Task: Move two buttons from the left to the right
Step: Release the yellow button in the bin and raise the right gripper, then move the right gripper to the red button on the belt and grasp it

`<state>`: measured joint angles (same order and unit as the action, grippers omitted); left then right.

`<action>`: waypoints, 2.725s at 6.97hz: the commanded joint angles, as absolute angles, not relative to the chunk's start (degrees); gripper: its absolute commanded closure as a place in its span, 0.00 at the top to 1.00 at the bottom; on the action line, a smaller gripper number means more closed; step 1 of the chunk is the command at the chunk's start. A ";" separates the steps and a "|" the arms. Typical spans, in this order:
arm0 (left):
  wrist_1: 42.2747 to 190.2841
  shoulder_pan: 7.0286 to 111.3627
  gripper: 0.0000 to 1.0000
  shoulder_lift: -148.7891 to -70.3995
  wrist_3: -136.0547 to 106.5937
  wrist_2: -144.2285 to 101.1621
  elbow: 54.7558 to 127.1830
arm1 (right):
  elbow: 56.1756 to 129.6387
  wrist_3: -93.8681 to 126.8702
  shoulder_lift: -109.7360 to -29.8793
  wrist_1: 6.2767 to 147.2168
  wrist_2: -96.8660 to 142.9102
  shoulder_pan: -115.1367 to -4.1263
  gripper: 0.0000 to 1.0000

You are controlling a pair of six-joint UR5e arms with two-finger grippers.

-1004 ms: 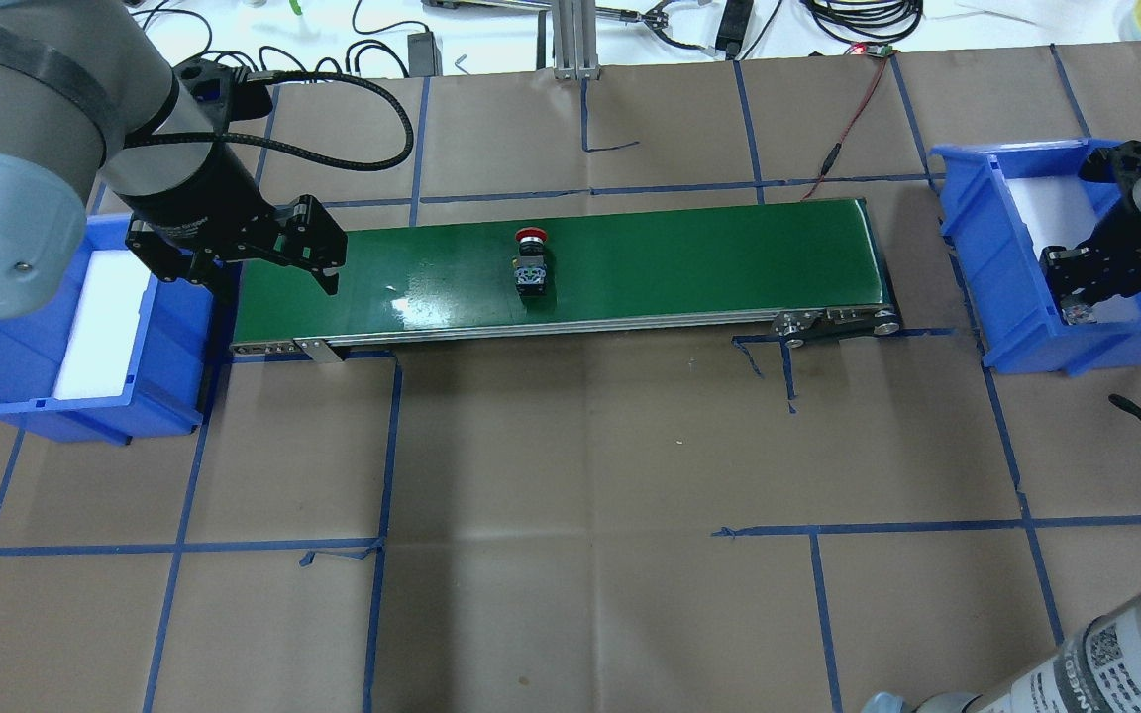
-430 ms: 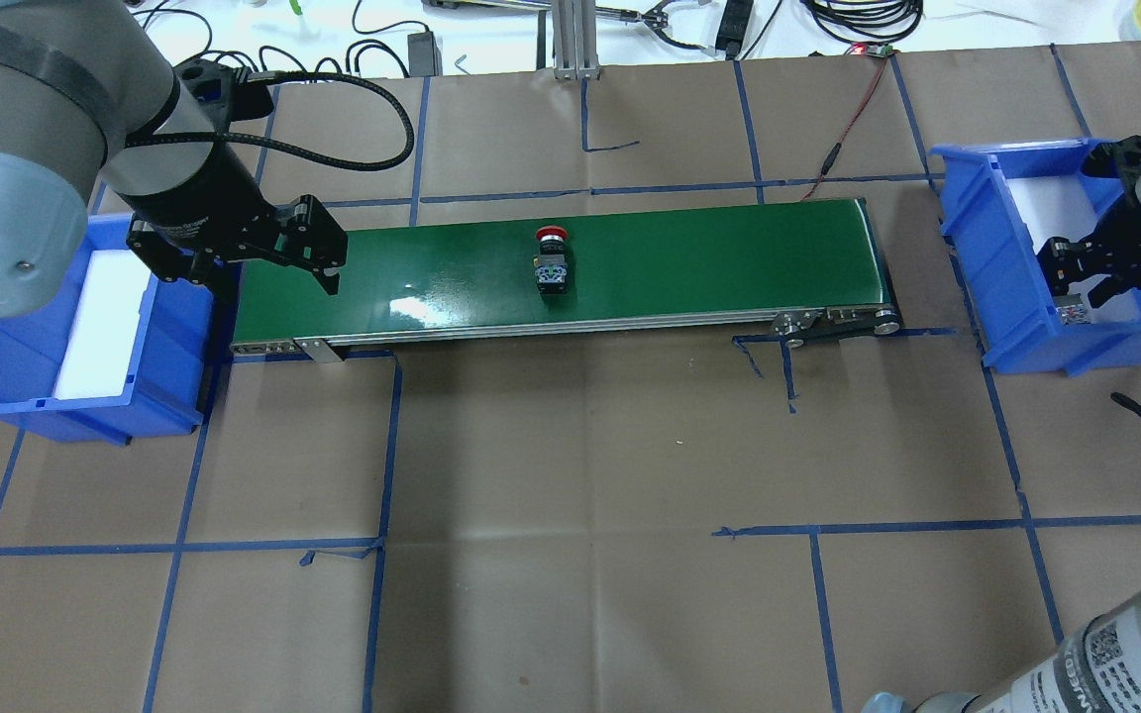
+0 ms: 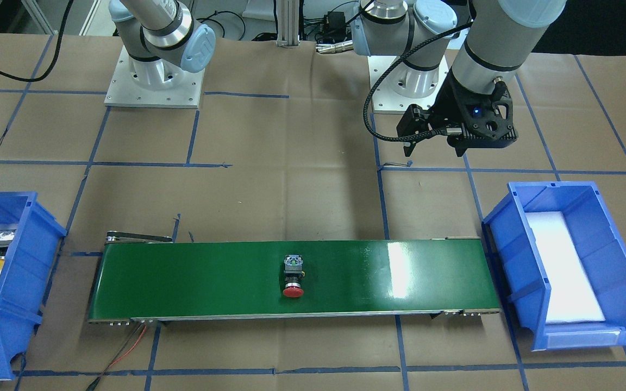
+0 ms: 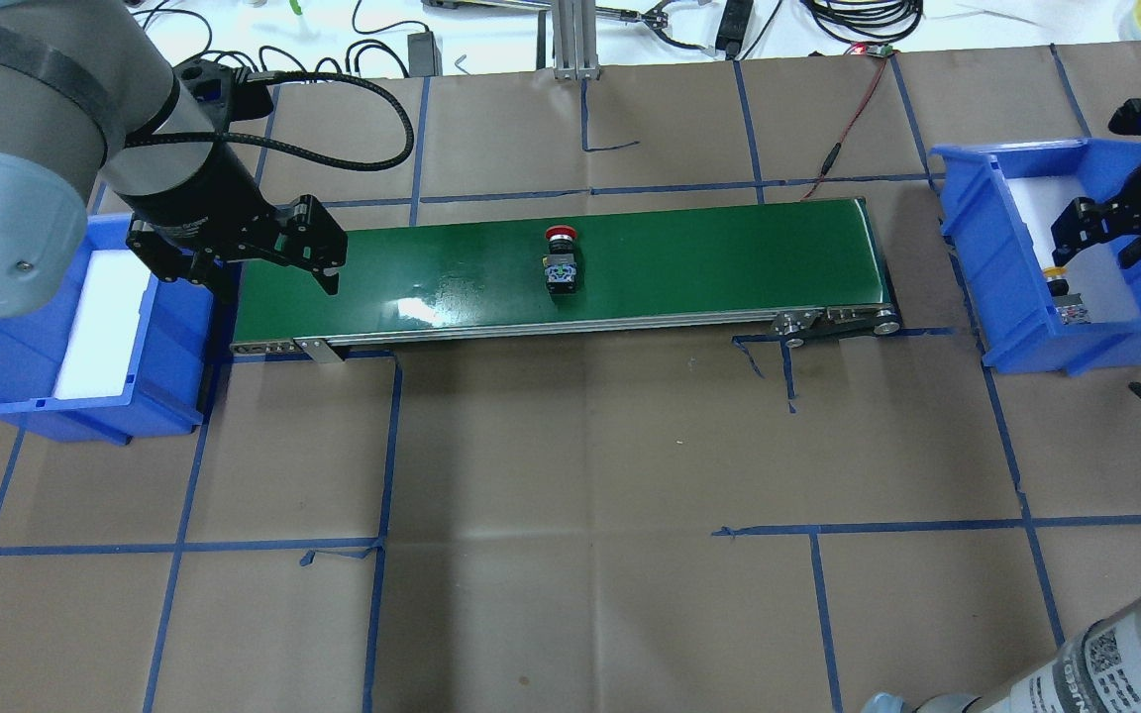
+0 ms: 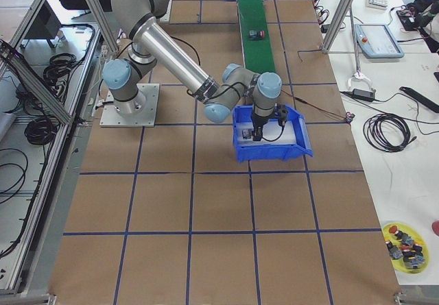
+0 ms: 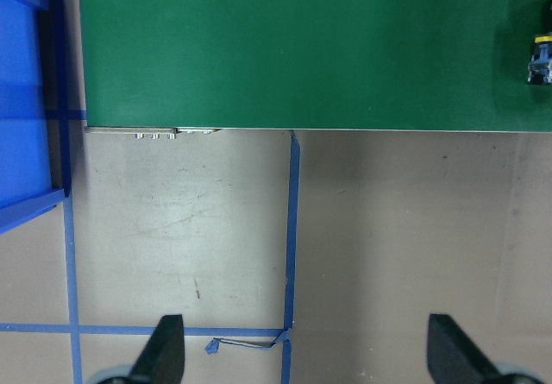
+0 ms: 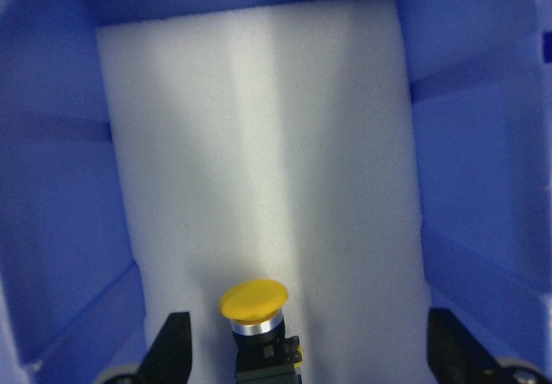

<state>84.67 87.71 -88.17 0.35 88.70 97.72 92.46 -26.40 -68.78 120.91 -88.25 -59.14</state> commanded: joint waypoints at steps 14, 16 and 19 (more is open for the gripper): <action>84.64 87.71 1.00 -88.16 0.26 88.77 97.73 | 88.50 1.93 -74.97 103.80 -87.10 -93.43 1.00; 84.64 87.71 1.00 -88.15 0.26 88.77 97.73 | 87.98 1.93 -74.36 103.80 -86.92 -93.34 1.00; 84.64 87.71 1.00 -87.98 0.26 88.86 97.82 | 88.24 2.11 -73.22 105.56 -86.75 -93.34 0.99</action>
